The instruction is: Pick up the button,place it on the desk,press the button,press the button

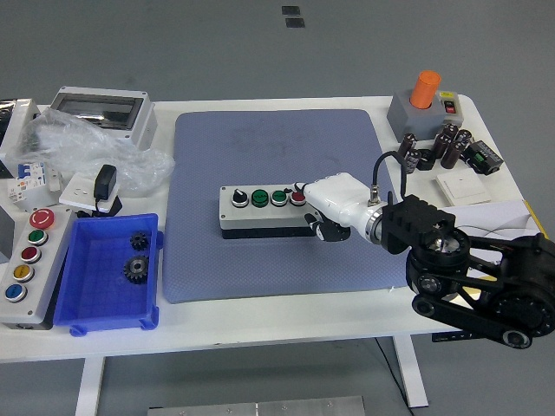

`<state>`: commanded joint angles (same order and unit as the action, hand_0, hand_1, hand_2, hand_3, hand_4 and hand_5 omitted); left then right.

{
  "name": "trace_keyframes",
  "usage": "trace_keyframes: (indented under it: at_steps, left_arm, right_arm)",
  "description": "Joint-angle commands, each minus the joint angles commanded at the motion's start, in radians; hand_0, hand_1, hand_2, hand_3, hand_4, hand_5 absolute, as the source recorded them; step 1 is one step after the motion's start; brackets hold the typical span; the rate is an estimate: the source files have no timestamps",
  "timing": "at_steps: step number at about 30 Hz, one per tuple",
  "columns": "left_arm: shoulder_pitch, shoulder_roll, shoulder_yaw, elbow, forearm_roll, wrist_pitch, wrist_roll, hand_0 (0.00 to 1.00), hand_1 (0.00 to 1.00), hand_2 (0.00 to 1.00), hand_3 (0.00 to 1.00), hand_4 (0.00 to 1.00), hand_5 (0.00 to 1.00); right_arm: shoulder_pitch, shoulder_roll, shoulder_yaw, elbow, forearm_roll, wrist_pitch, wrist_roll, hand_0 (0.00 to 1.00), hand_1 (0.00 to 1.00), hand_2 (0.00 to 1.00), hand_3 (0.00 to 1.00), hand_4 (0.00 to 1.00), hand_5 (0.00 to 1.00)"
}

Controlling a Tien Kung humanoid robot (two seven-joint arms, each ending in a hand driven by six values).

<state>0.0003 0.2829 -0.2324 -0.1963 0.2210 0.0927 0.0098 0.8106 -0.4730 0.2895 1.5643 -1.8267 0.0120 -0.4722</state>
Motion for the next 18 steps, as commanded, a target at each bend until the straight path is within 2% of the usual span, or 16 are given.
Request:
trace_keyframes:
  at_steps: [11,18]
  left_arm:
    - [-0.003,0.002,0.007,0.000,-0.004,0.001,0.000,0.604,0.621,0.591,0.612,0.546,0.430]
    - [-0.003,0.003,0.006,0.000,-0.004,0.001,0.000,0.604,0.621,0.591,0.612,0.546,0.432]
  right_arm:
    - [0.031,0.030,-0.058,-0.048,0.028,0.008,-0.002,0.278,0.256,0.183,0.937,0.304,0.002]
    - [0.049,0.027,-0.087,-0.061,0.031,0.036,-0.014,0.275,0.250,0.183,0.934,0.301,0.002]
